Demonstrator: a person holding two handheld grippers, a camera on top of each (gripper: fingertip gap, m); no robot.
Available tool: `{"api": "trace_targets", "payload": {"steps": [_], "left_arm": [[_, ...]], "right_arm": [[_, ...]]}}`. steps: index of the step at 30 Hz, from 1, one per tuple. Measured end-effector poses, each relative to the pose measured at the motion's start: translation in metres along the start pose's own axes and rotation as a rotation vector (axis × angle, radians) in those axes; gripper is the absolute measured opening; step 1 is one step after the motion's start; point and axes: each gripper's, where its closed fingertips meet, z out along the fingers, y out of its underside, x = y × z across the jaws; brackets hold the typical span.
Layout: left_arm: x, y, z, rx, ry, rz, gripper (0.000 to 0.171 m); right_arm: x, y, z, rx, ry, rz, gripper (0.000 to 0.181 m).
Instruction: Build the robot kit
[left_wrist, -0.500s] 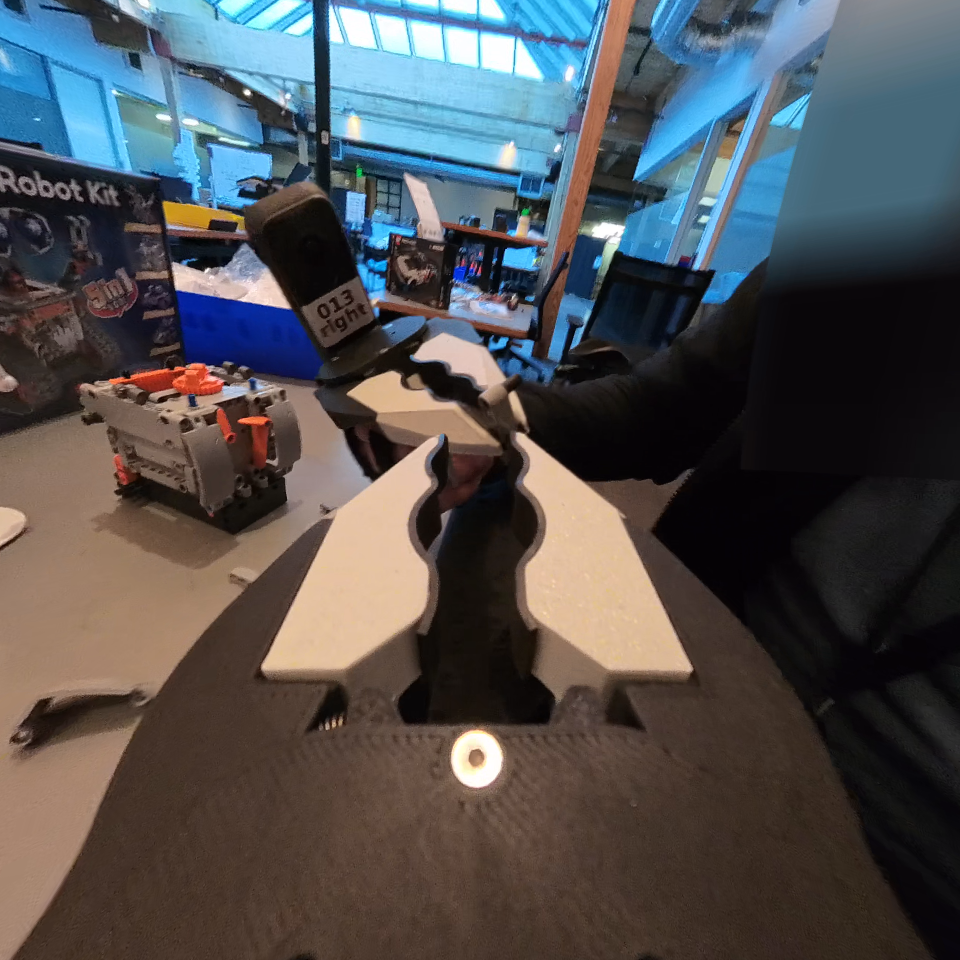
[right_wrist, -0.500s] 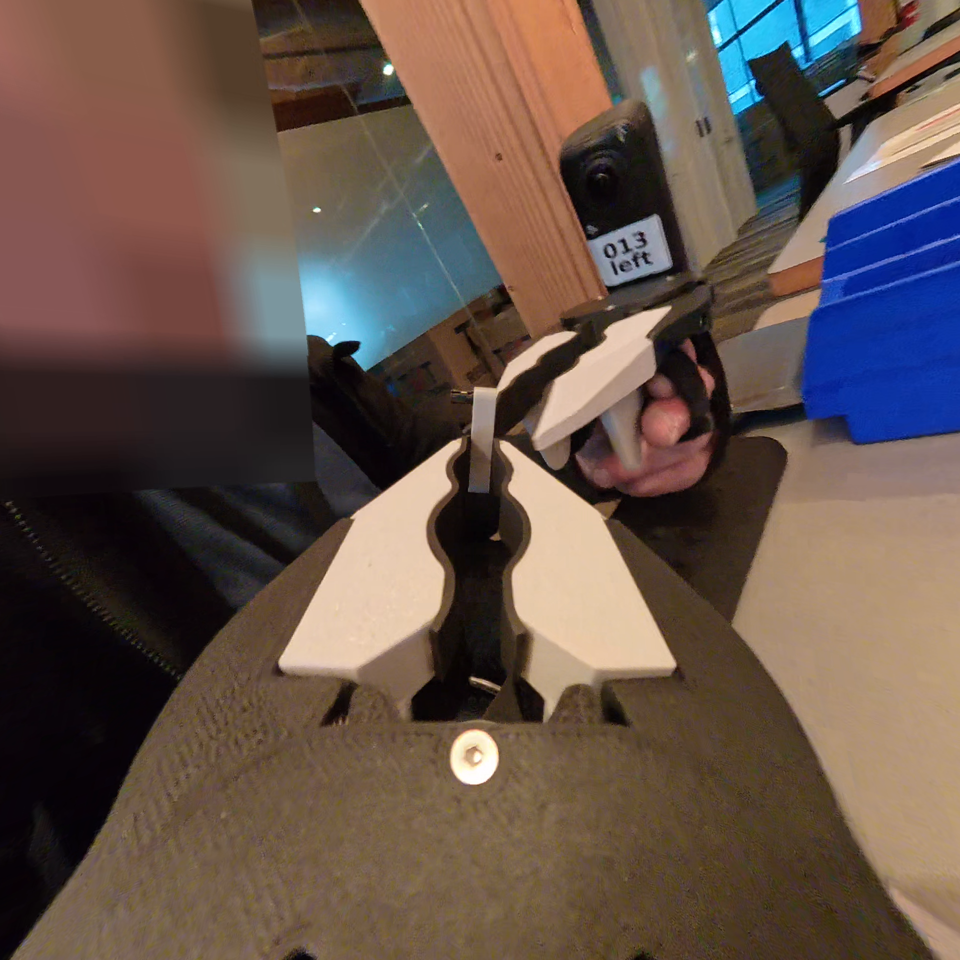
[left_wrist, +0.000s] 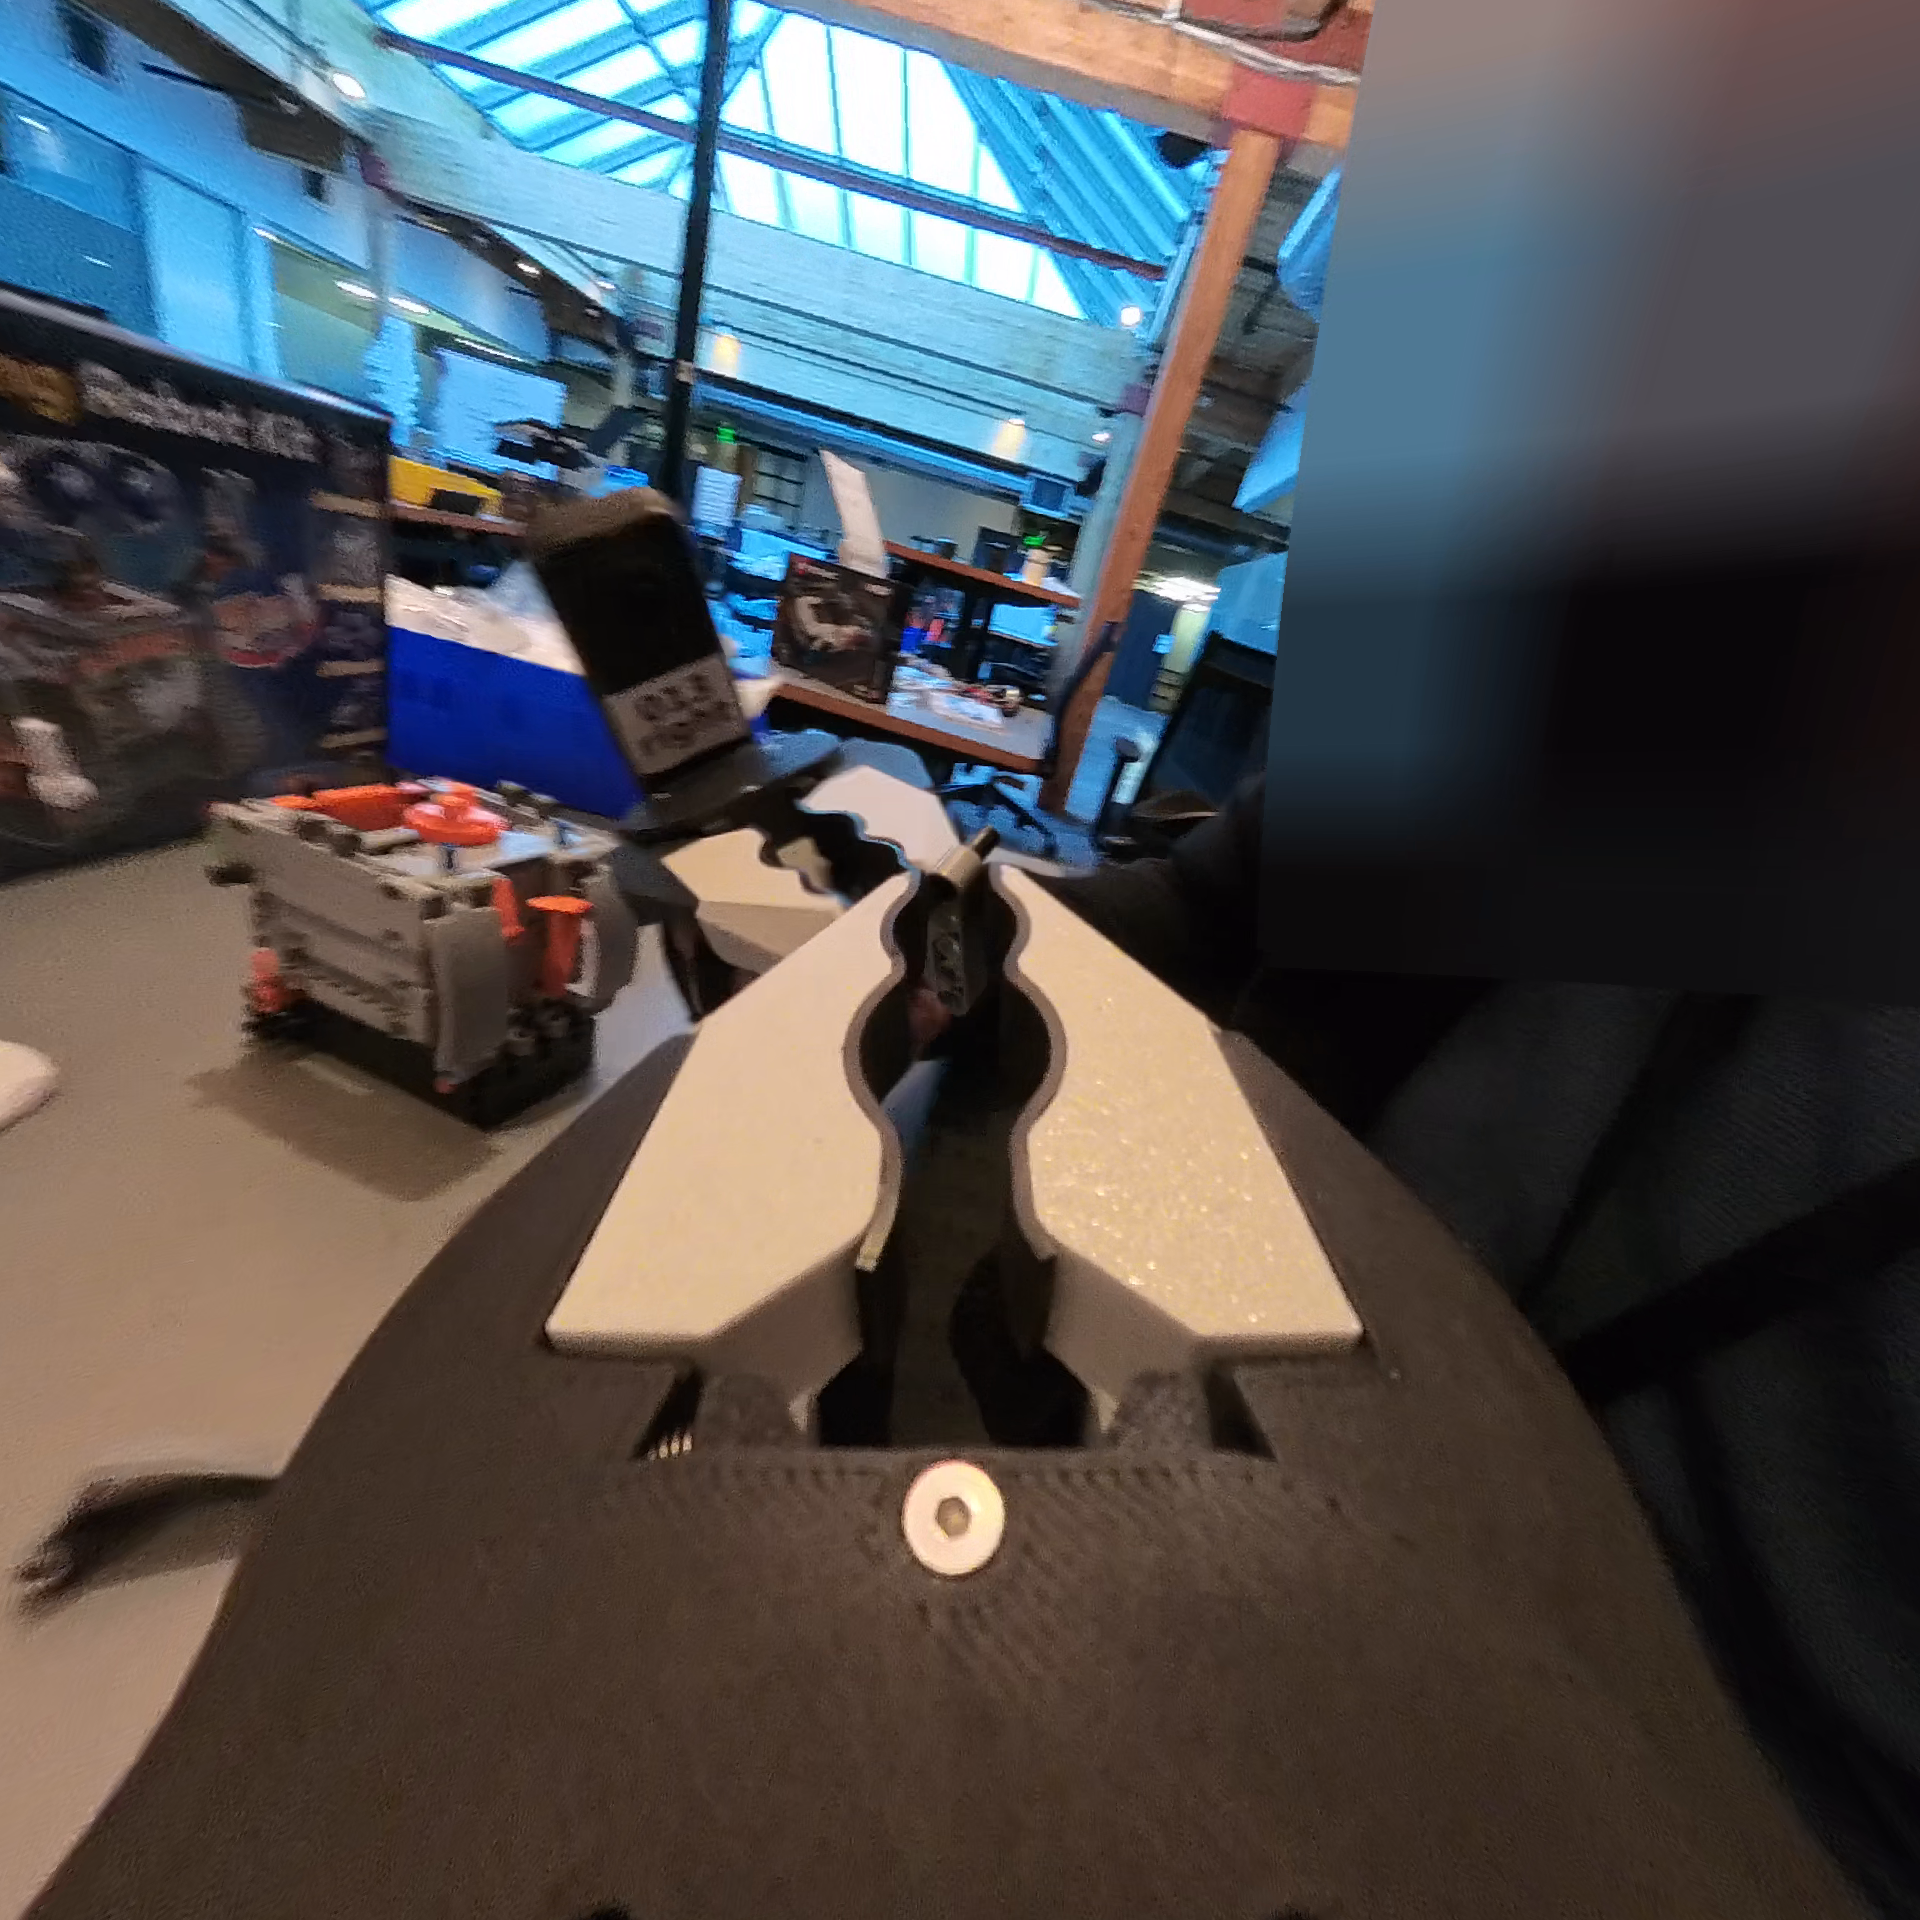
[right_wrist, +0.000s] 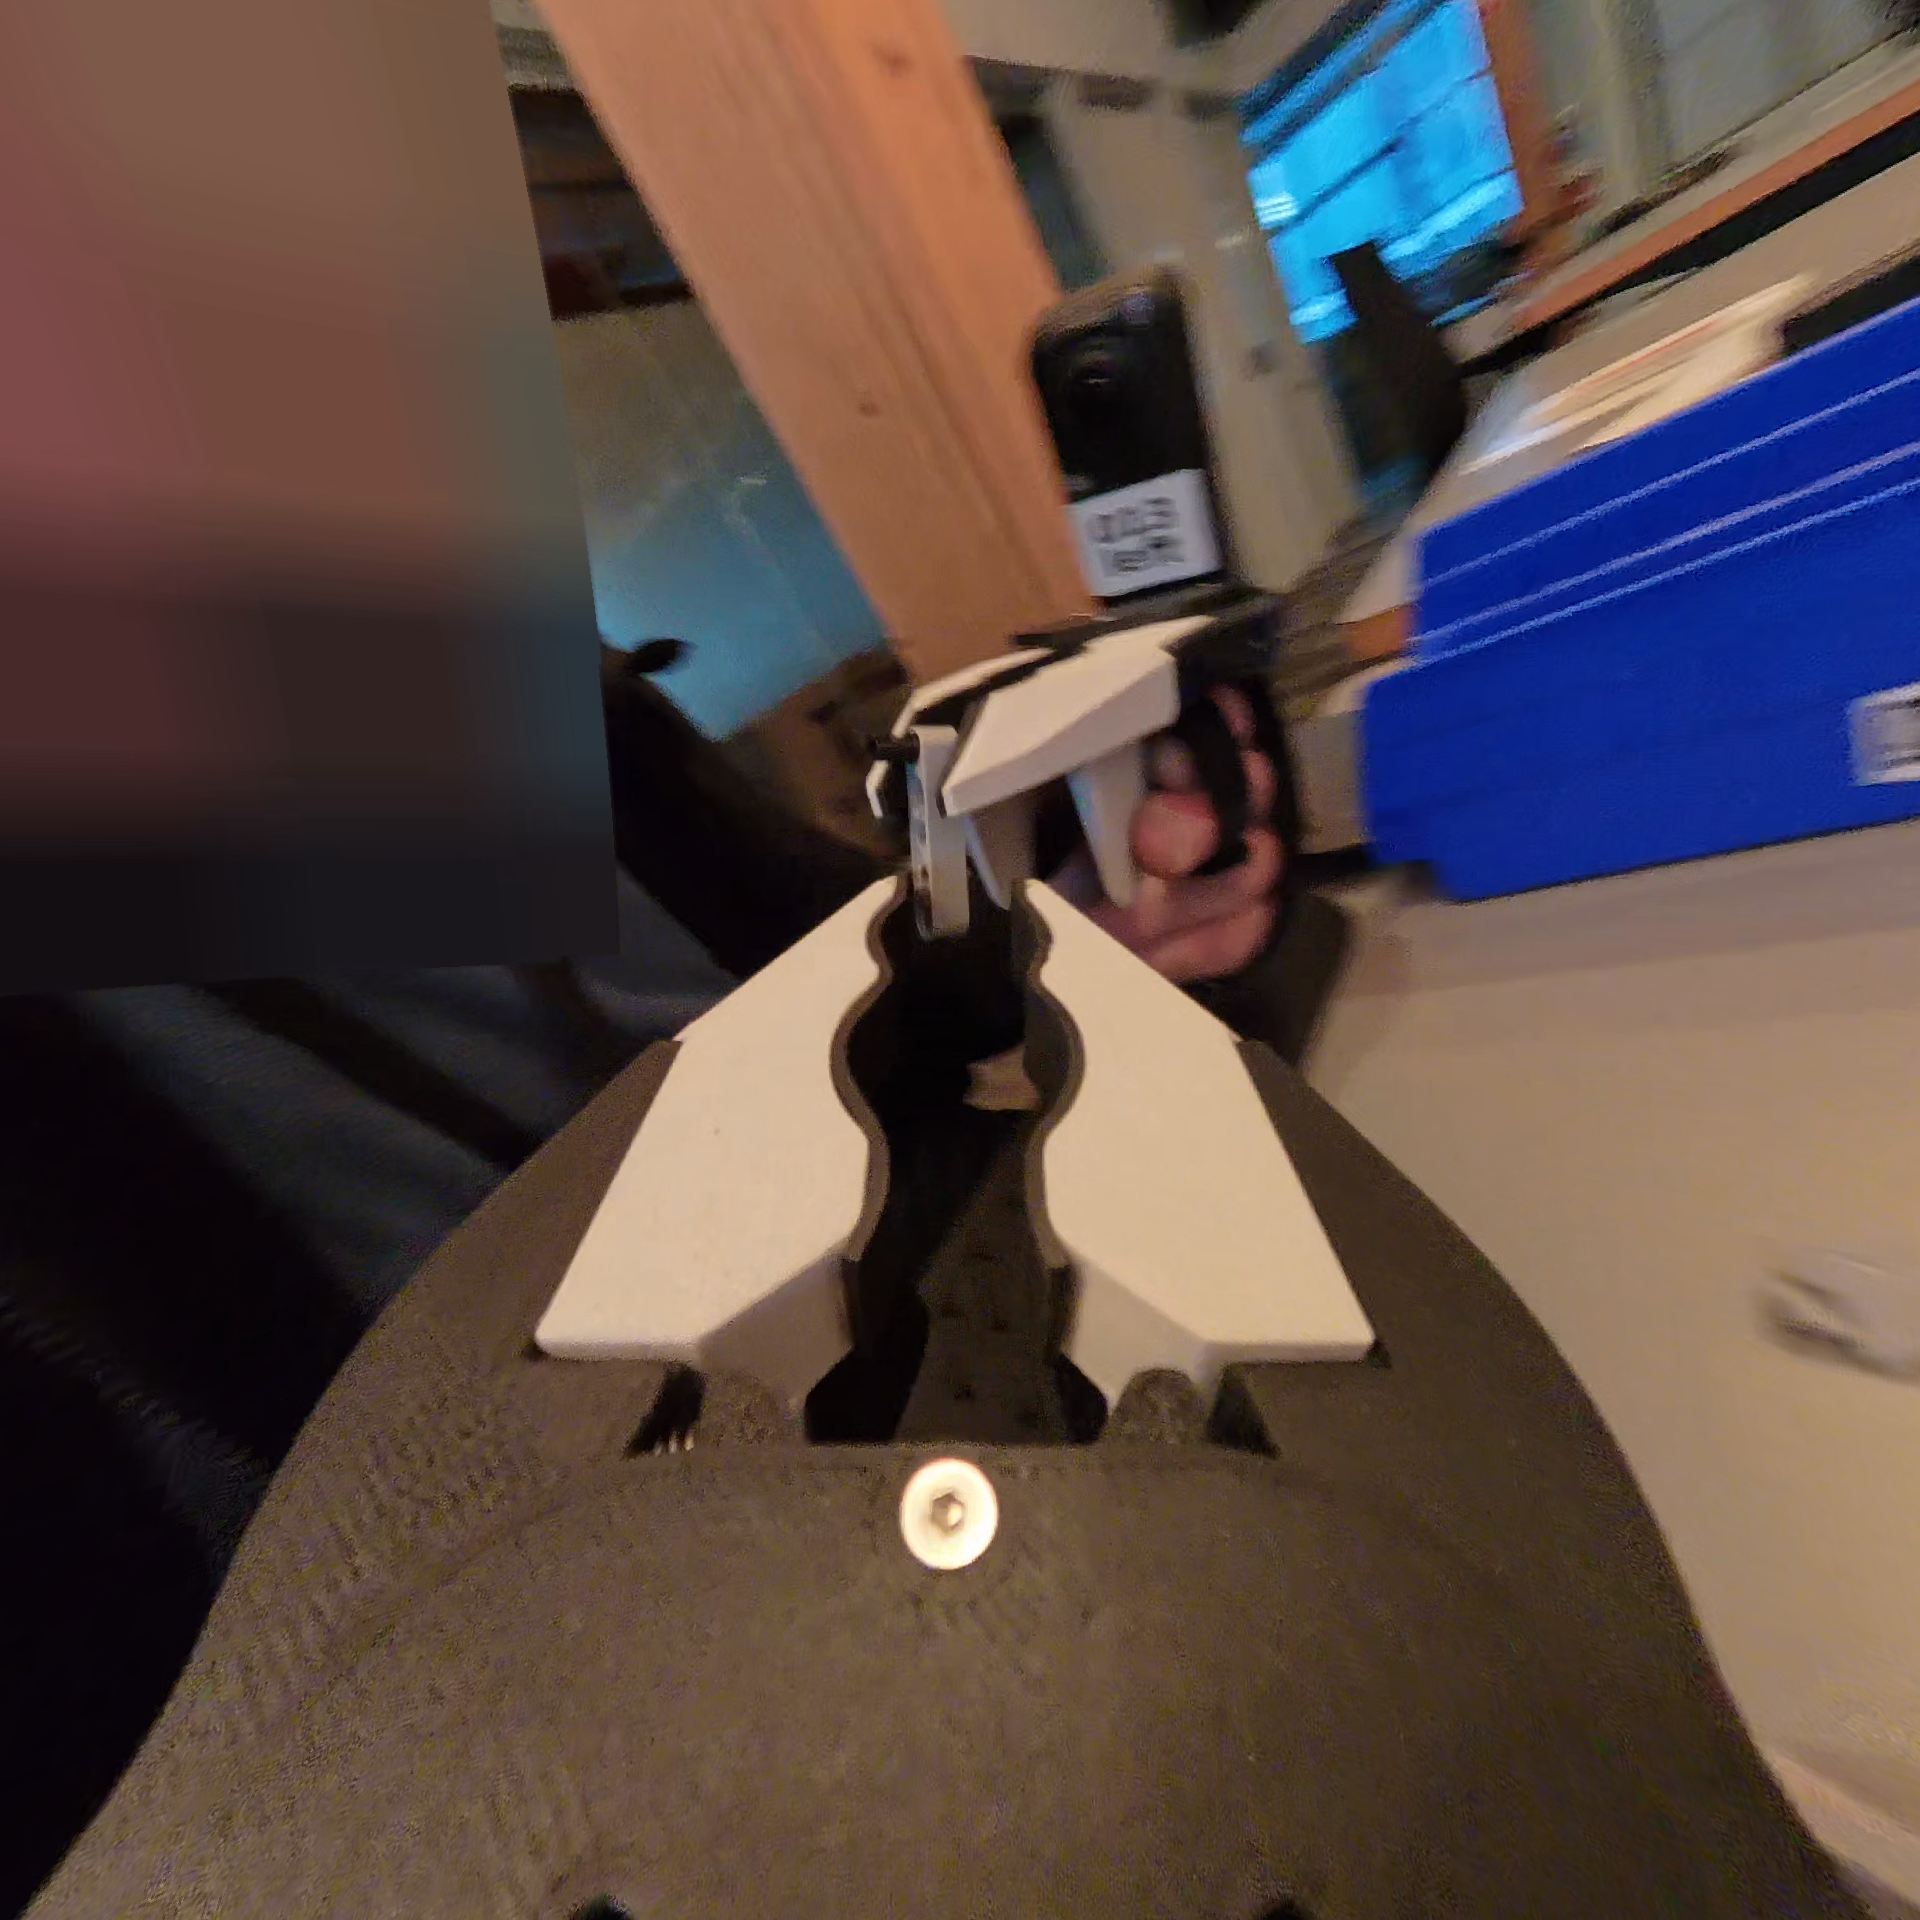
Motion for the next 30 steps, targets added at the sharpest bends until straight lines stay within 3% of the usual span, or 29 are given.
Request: {"api": "trace_targets", "payload": {"steps": [5,8,14,22,30], "left_arm": [[-0.044,0.01,-0.003,-0.203,-0.348,0.225,0.007],[-0.058,0.027,0.006,-0.337,-0.461,0.36,0.007],[-0.063,0.022,0.012,-0.427,-0.618,0.607,0.007],[-0.07,0.028,0.016,-0.434,-0.561,0.601,0.008],[-0.052,0.034,0.021,-0.407,-0.292,0.361,0.005]], "right_arm": [[0.02,-0.013,-0.03,0.022,0.335,-0.244,0.01],[0.022,-0.018,-0.033,0.067,0.34,-0.196,0.01],[0.03,-0.013,-0.037,0.04,0.37,-0.161,0.009],[0.035,-0.011,-0.045,0.069,0.339,-0.103,0.001],[0.024,-0.003,-0.042,-0.032,0.284,-0.159,0.001]]}}
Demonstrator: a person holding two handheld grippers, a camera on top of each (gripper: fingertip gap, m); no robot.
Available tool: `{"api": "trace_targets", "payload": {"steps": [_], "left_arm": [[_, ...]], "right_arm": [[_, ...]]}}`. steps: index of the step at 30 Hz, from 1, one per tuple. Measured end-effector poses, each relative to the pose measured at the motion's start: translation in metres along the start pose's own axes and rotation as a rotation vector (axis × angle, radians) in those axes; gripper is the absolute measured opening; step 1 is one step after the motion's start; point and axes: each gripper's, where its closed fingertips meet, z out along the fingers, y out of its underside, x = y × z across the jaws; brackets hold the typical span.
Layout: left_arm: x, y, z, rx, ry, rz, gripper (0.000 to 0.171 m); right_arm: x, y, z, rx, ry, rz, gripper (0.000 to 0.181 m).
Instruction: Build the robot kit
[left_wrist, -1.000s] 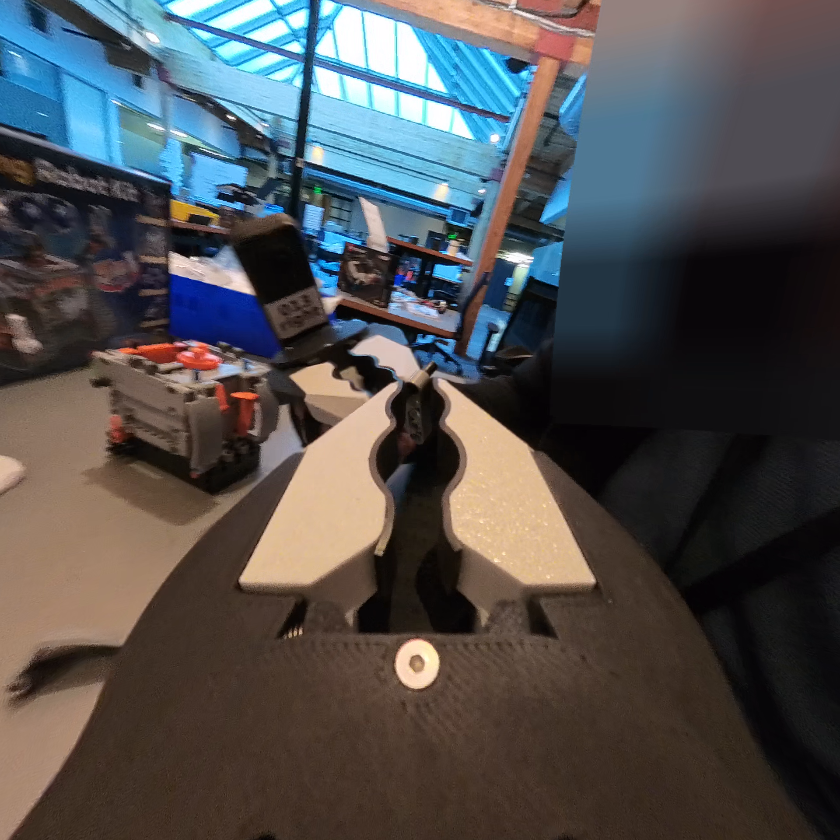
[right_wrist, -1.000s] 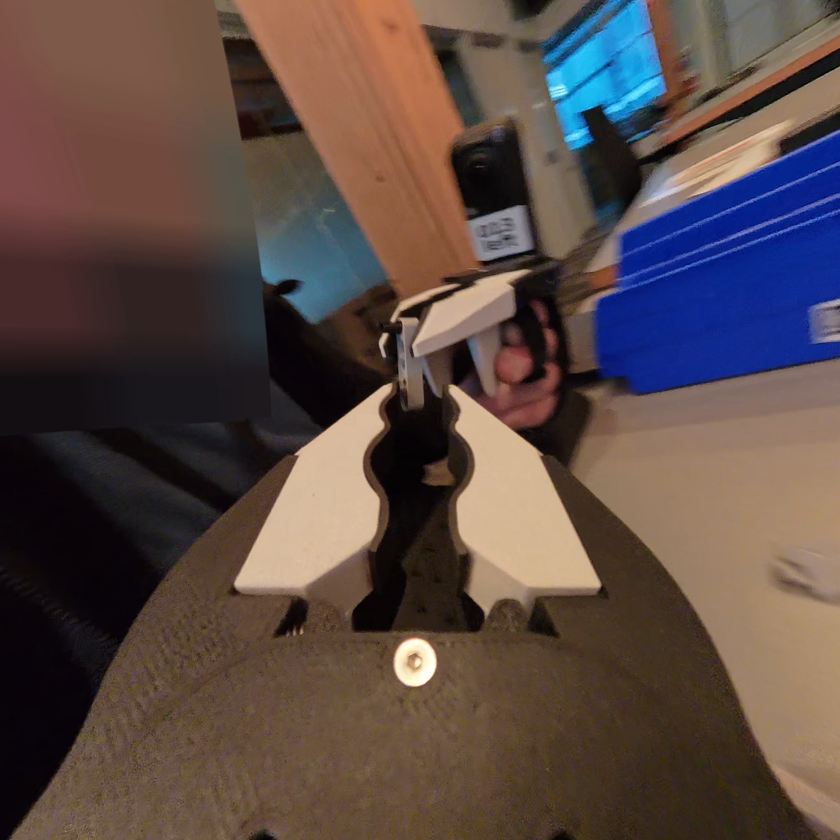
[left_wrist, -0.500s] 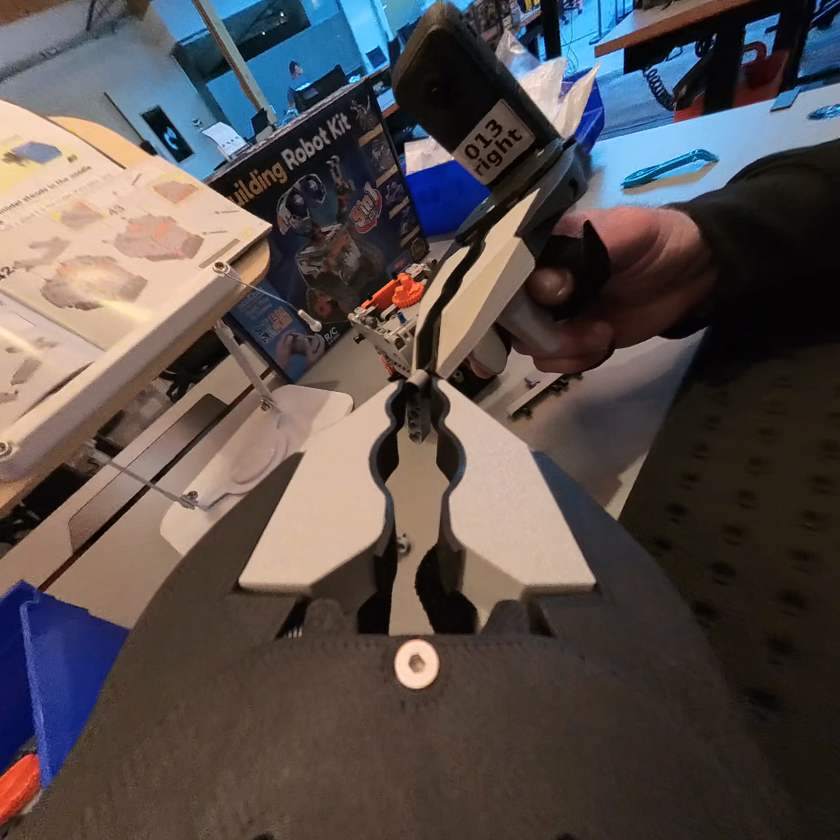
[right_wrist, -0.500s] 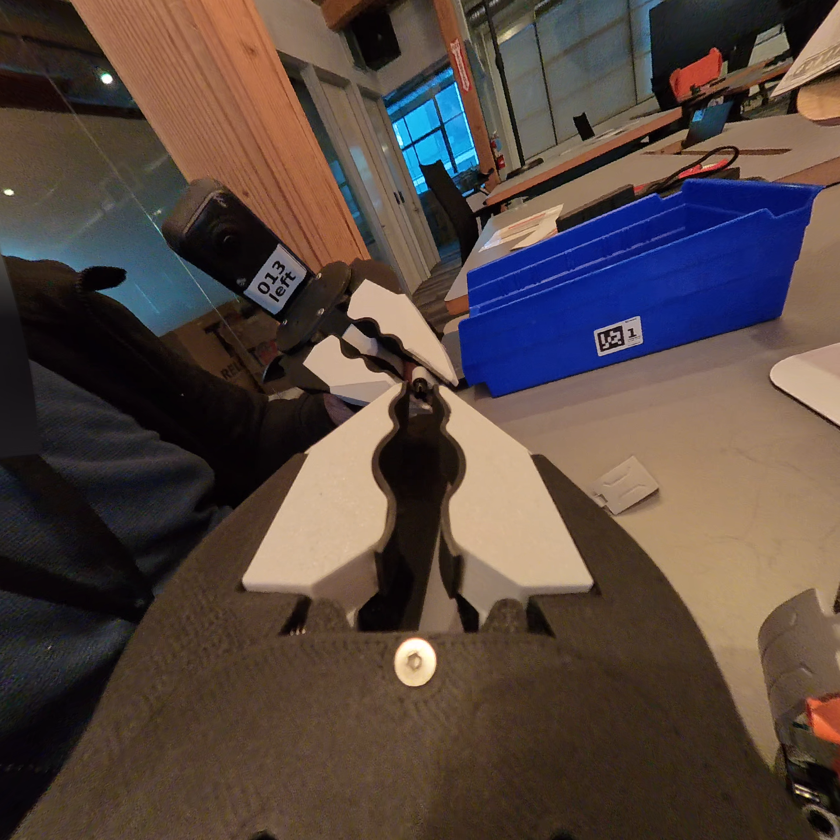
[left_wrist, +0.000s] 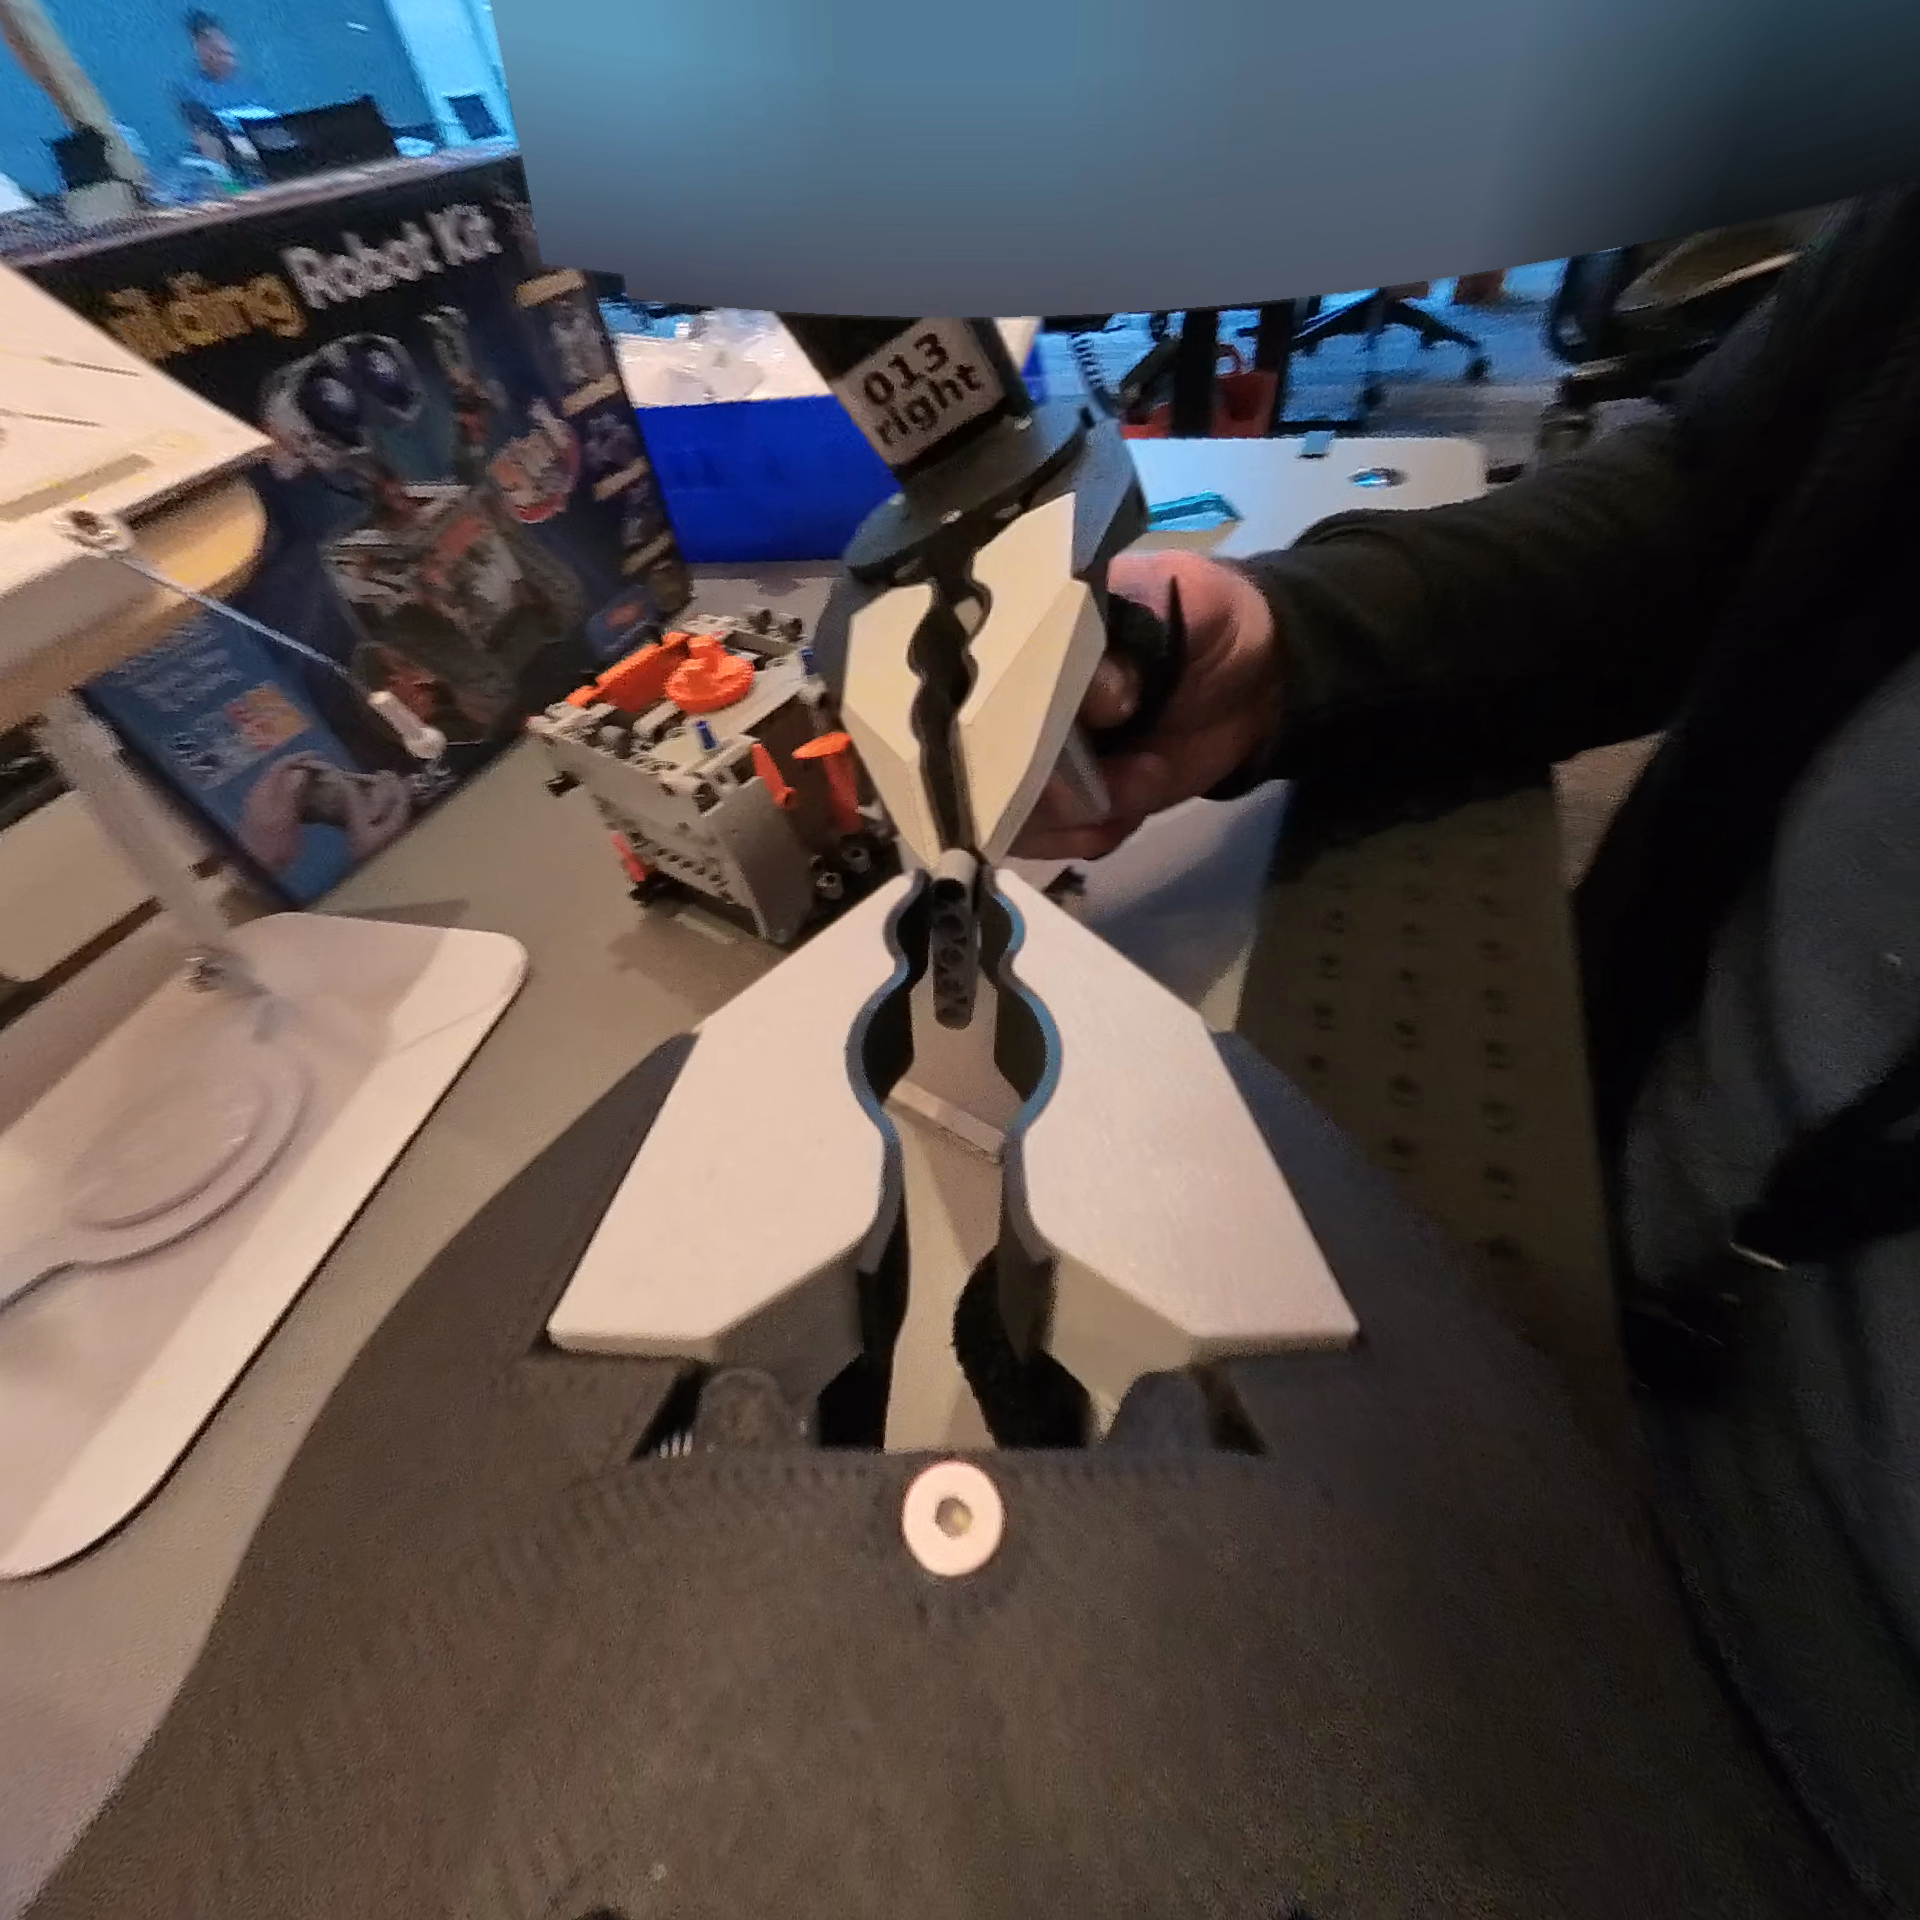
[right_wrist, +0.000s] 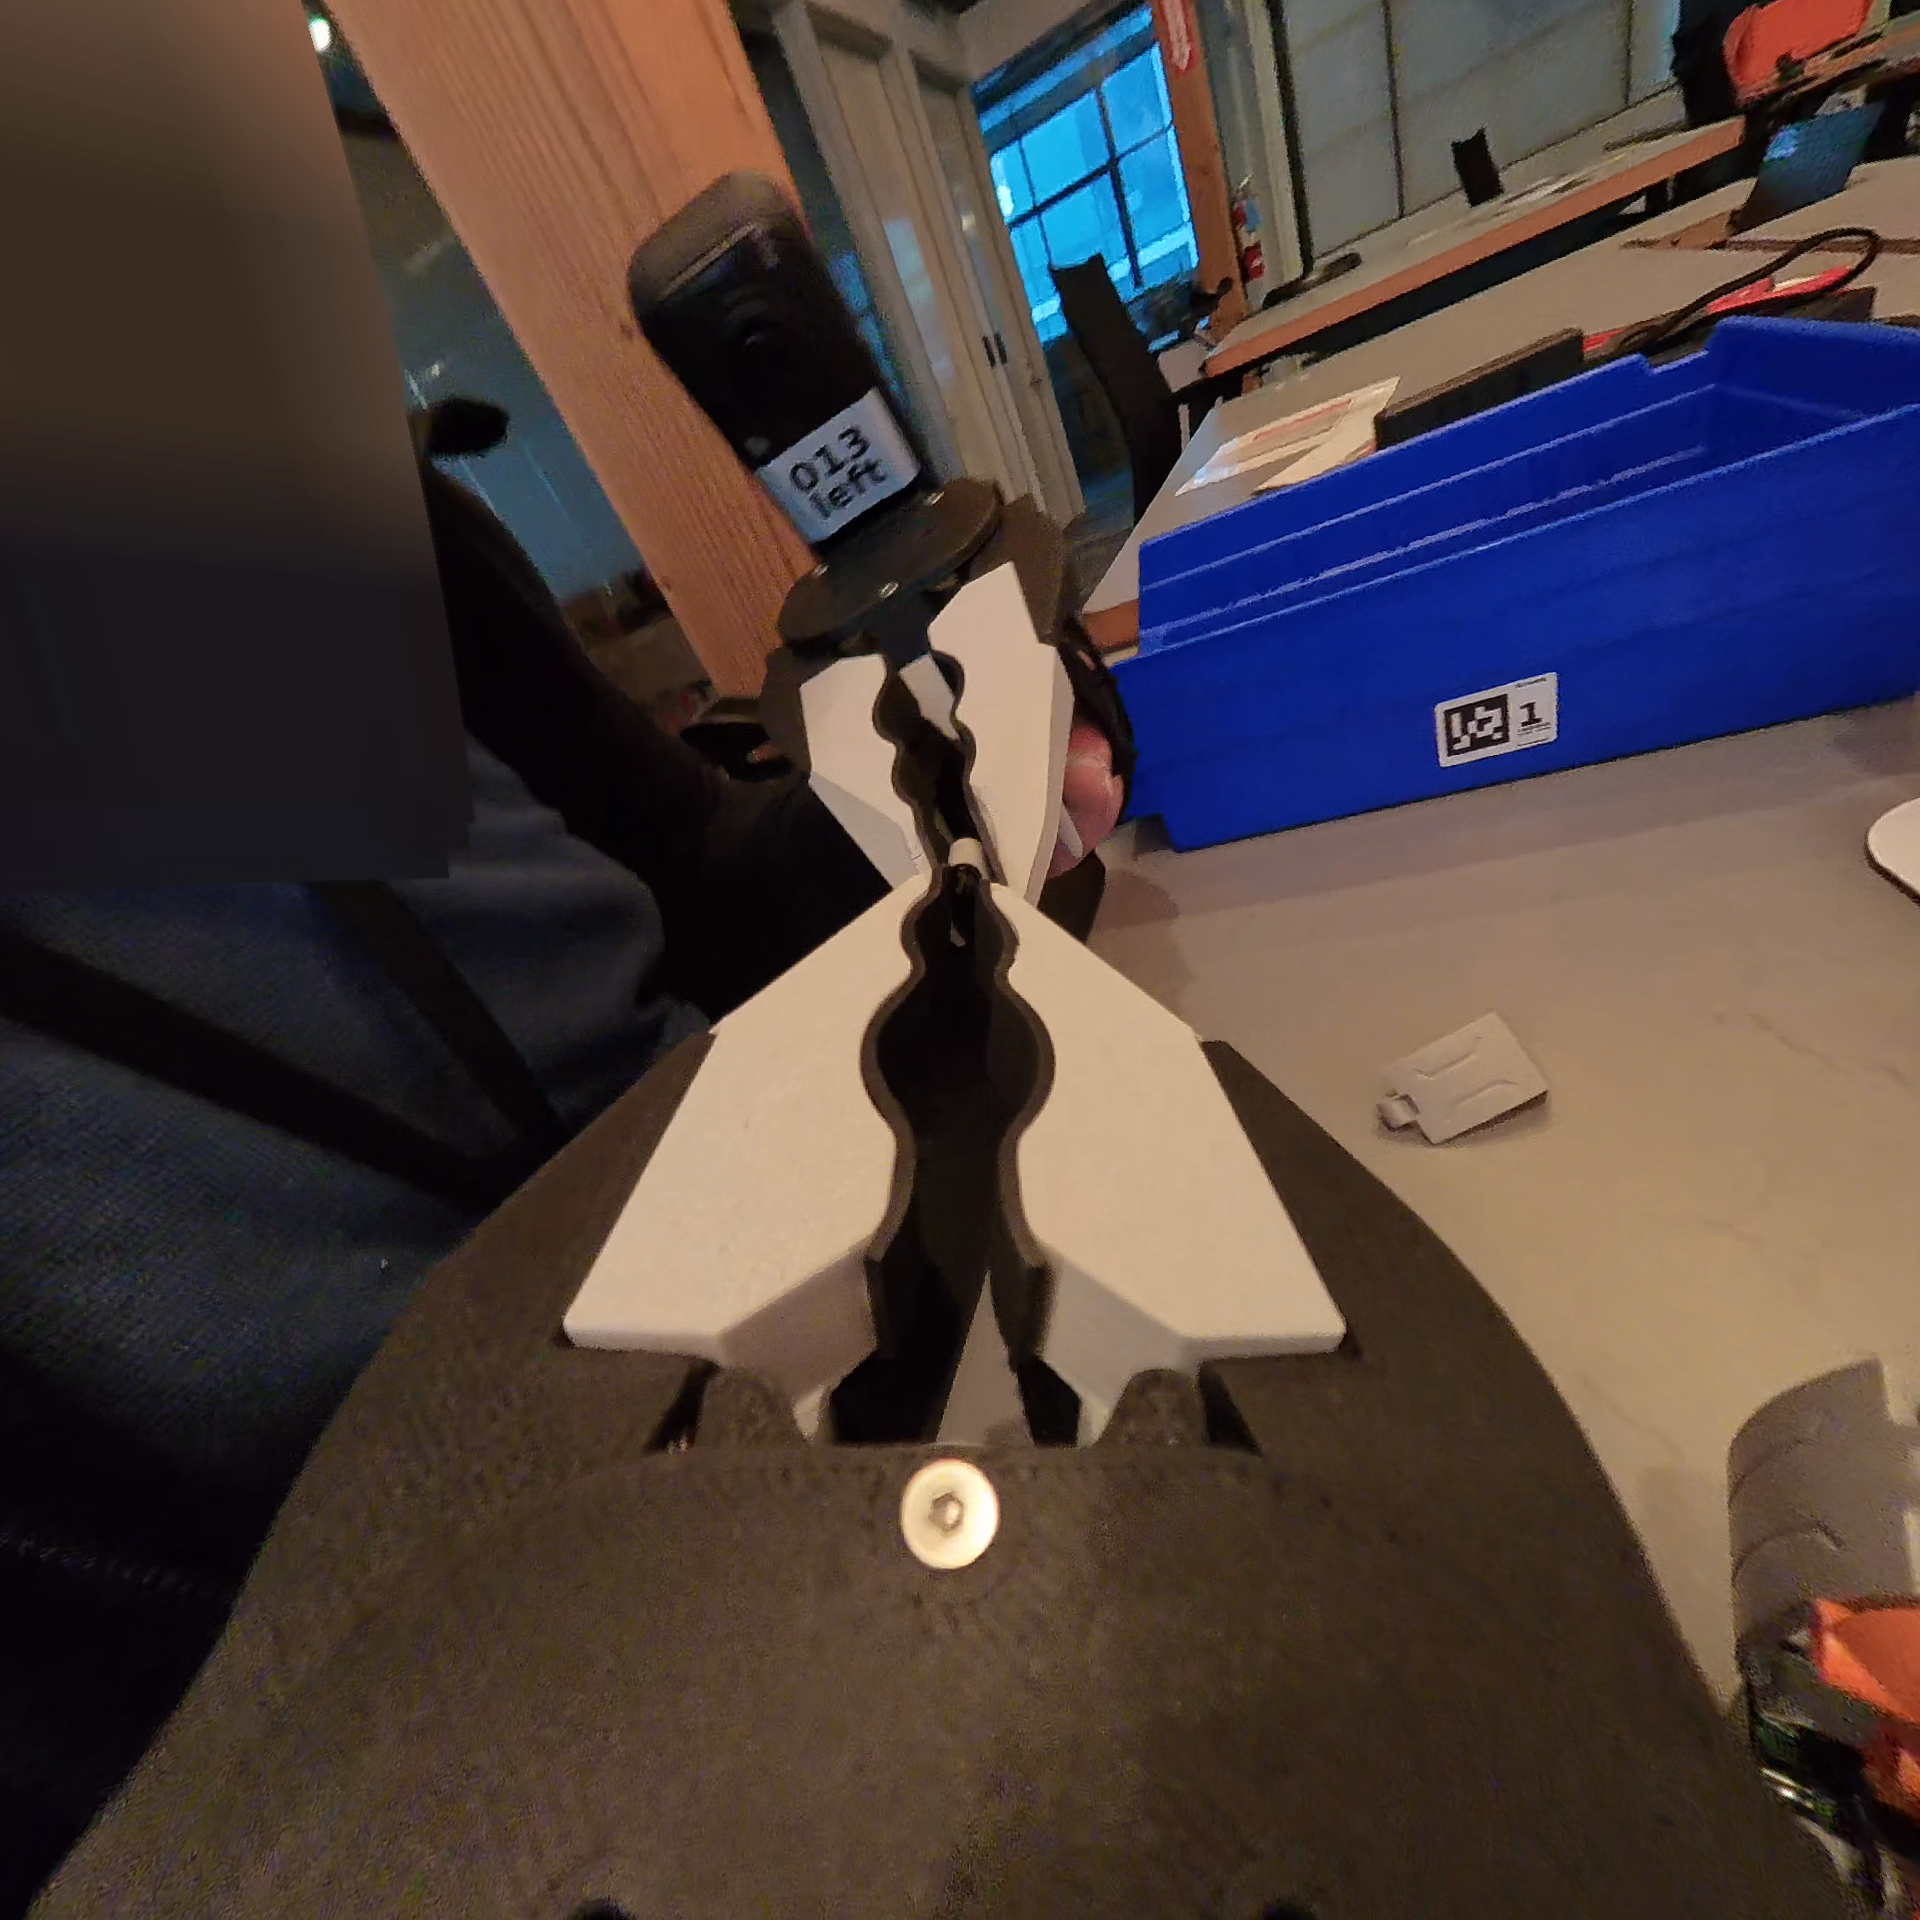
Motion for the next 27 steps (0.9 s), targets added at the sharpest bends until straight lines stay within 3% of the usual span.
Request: {"api": "trace_targets", "payload": {"steps": [5,12,17,27], "left_arm": [[0.016,0.001,-0.003,0.011,0.137,-0.039,0.006],[0.01,0.01,-0.003,-0.006,0.112,0.017,0.004],[0.008,0.003,-0.008,0.084,0.115,-0.075,0.004],[0.002,-0.007,-0.006,0.218,0.208,-0.335,0.004]], "right_arm": [[-0.012,0.008,0.002,-0.079,-0.027,-0.059,0.0],[-0.002,0.014,0.003,-0.105,0.014,-0.032,0.001],[-0.003,0.007,0.005,-0.04,-0.013,0.008,0.001],[0.001,0.0,-0.002,-0.044,0.112,-0.136,0.0]]}}
